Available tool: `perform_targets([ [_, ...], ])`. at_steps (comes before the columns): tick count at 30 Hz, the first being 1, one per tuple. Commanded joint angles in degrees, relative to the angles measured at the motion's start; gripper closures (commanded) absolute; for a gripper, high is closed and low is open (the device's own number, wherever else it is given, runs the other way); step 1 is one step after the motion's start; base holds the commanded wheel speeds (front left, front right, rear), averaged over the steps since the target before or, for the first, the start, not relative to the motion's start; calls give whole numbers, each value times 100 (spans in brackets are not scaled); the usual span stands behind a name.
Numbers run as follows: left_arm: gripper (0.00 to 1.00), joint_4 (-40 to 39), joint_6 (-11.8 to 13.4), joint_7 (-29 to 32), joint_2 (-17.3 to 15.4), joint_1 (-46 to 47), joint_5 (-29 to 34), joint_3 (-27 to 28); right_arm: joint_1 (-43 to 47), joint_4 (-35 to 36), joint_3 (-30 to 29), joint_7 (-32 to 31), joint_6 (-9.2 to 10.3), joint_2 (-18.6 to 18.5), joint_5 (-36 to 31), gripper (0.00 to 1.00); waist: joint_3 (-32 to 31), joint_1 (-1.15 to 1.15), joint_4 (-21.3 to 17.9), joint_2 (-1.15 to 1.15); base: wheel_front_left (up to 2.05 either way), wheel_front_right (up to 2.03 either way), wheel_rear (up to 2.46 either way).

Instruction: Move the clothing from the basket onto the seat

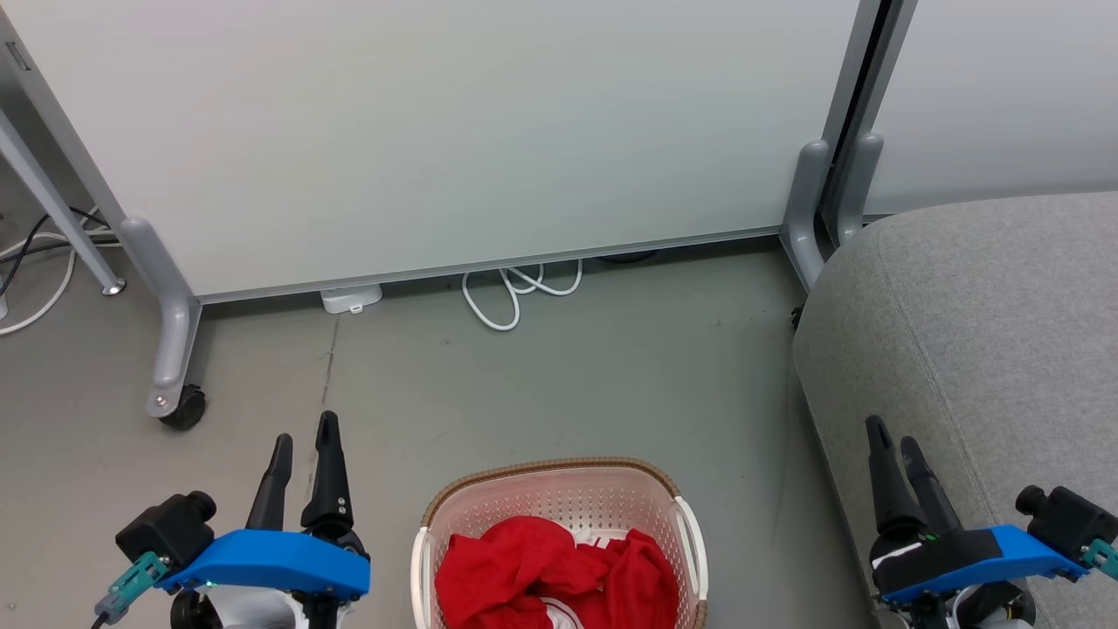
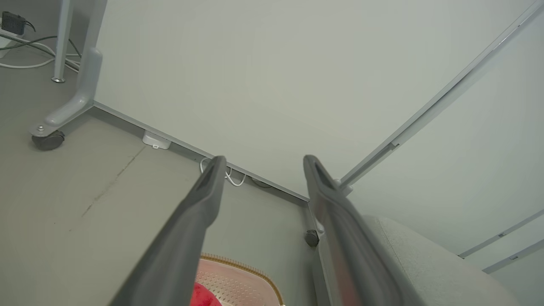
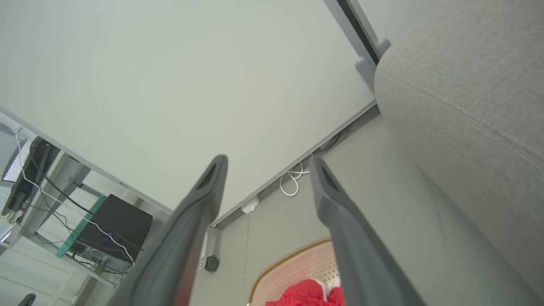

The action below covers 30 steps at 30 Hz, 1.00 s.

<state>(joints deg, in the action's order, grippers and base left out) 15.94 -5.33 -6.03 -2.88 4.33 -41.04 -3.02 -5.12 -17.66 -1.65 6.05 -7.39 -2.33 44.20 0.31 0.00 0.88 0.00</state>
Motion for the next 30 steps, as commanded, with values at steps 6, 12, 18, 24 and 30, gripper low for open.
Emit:
perform_targets([
  [6, 0, -11, -44, -149, -27, 141, 576, -104, -133, -22, 48, 147, -9, -50, -591, 0, -11, 0, 7, 0, 0, 0, 0],
  [12, 0, 43, -63, -231, -25, 149, 881, -151, -146, -55, 69, 226, -10, -53, -927, 0, -11, 0, 12, 0, 0, 0, 0],
  [18, 0, 89, -71, -320, -22, 160, 1230, -201, -153, -82, 97, 289, -11, -56, -1316, 0, -5, 0, 21, 0, 0, 0, 0],
  [24, 0, 141, -85, -402, -18, 168, 1523, -235, -161, -98, 123, 366, -11, -59, -1661, 0, 0, 0, 29, 0, 0, 0, 0],
  [30, 0, 200, -110, -485, -13, 184, 1767, -254, -168, -121, 132, 444, -12, -62, -1980, 0, 5, 0, 44, 0, 0, 0, 0],
])
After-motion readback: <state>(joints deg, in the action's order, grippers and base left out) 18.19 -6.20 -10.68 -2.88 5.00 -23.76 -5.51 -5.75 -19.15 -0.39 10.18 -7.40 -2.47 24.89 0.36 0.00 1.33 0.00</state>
